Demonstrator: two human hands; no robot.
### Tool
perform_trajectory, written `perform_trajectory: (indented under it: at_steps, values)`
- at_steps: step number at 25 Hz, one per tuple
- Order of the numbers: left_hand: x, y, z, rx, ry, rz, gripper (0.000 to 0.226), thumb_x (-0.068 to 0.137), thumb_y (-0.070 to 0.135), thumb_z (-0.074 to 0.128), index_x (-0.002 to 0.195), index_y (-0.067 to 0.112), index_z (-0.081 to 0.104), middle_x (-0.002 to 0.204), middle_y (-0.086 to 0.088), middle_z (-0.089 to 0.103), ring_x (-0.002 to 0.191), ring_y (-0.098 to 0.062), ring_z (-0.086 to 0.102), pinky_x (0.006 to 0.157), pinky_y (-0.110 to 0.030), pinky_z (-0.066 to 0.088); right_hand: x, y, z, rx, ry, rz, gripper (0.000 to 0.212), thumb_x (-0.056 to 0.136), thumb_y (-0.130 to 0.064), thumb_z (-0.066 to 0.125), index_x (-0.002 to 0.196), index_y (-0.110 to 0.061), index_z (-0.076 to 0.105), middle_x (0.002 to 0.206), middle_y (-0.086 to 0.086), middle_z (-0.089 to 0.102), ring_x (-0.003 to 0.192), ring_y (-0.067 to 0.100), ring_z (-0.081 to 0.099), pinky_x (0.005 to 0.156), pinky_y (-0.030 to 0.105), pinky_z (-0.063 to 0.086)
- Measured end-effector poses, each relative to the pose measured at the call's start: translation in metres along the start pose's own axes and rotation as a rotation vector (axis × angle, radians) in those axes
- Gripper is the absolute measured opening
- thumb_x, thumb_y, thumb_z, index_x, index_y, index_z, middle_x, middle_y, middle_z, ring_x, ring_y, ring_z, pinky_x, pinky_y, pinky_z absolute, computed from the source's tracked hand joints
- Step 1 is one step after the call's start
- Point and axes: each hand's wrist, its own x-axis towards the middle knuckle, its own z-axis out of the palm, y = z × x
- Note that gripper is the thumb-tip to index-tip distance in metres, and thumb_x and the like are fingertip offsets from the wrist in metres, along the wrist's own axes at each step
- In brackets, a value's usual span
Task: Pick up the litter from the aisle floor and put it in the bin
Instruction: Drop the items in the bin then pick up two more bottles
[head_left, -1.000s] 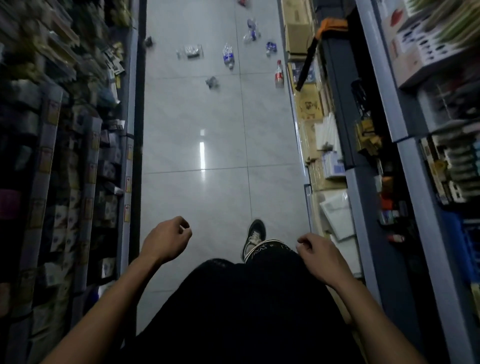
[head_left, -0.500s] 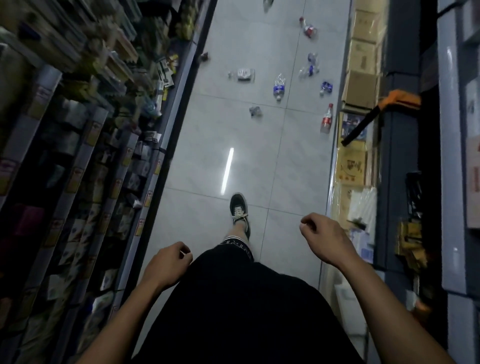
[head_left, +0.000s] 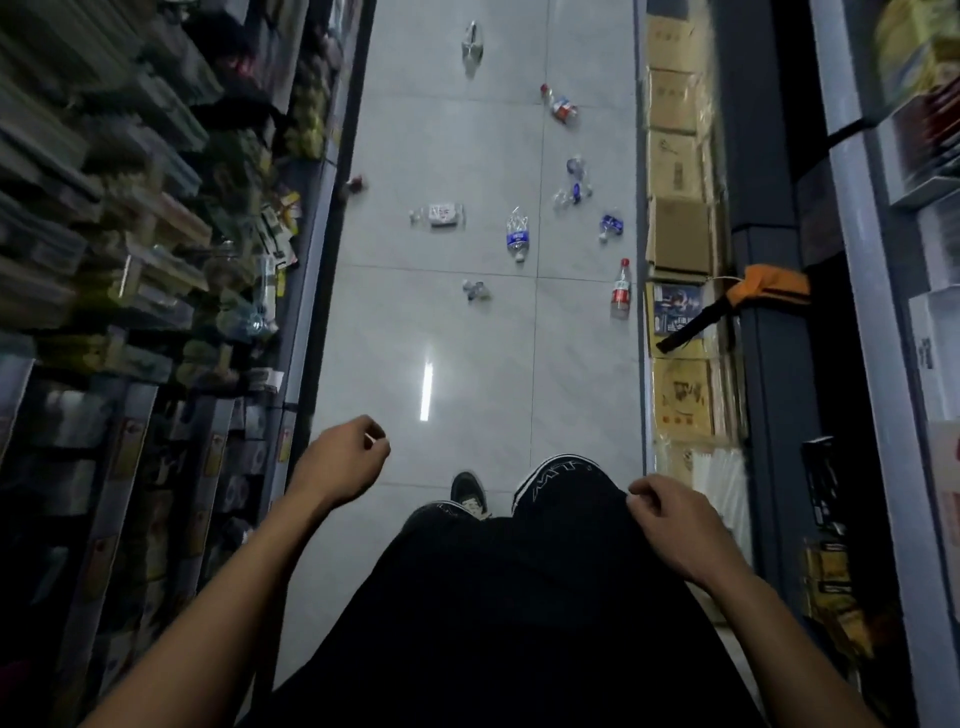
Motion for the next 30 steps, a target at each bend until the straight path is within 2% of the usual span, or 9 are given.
perform_trajectory:
  at_steps: [4,7,12,18,24,30]
  values:
    - [0.093,0.053,-0.05,0.058,0.001,0.042,0.022,0.091,0.044,0.05,0.103,0.033,0.064,0.092,0.01,0.066,0.088,-0.02,0.065,0.081,-0.038,0.056,0.065,-0.015,-0.041,0.05,-0.001,0.059,0.024,0.099,-0.033,0.056,0.117,-0.024,0.069,0.112,-0.003,0.068,0.098,0.015,0.064,0.085,0.034,0.051]
    - [0.147,0.086,-0.07,0.046,0.01,0.01,0.02,0.091,0.043,0.052,0.102,0.034,0.065,0.092,0.009,0.067,0.088,-0.02,0.065,0.08,-0.037,0.056,0.134,-0.033,-0.079,0.08,0.001,0.044,0.023,0.1,-0.032,0.056,0.118,-0.024,0.068,0.112,-0.004,0.068,0.095,0.012,0.063,0.083,0.033,0.052]
    - [0.193,0.124,-0.09,-0.025,-0.053,-0.108,0.013,0.092,0.039,0.056,0.097,0.032,0.066,0.091,0.008,0.069,0.088,-0.016,0.066,0.081,-0.034,0.054,0.247,-0.082,-0.16,0.034,-0.034,-0.024,0.024,0.099,-0.035,0.056,0.116,-0.023,0.068,0.107,-0.004,0.069,0.093,0.012,0.063,0.083,0.037,0.055]
    - [0.234,0.138,-0.111,-0.111,-0.08,-0.257,0.01,0.092,0.039,0.058,0.093,0.034,0.066,0.087,0.014,0.068,0.087,-0.014,0.067,0.08,-0.033,0.053,0.364,-0.165,-0.242,-0.06,-0.041,-0.121,0.028,0.1,-0.038,0.053,0.119,-0.022,0.067,0.111,-0.002,0.068,0.097,0.017,0.062,0.085,0.04,0.055]
    - [0.328,0.138,-0.162,-0.171,-0.141,-0.278,0.011,0.094,0.036,0.056,0.097,0.032,0.066,0.093,0.01,0.071,0.087,-0.013,0.066,0.08,-0.033,0.052,0.452,-0.244,-0.27,-0.103,-0.05,-0.105,0.03,0.101,-0.037,0.054,0.121,-0.02,0.069,0.113,0.001,0.07,0.095,0.017,0.063,0.085,0.04,0.055]
    - [0.441,0.17,-0.22,-0.177,-0.147,-0.209,0.012,0.094,0.036,0.055,0.095,0.032,0.066,0.089,0.01,0.069,0.087,-0.019,0.066,0.082,-0.037,0.055,0.495,-0.282,-0.272,-0.142,-0.154,-0.083,0.027,0.1,-0.039,0.055,0.117,-0.022,0.068,0.109,0.0,0.07,0.093,0.014,0.064,0.083,0.042,0.057]
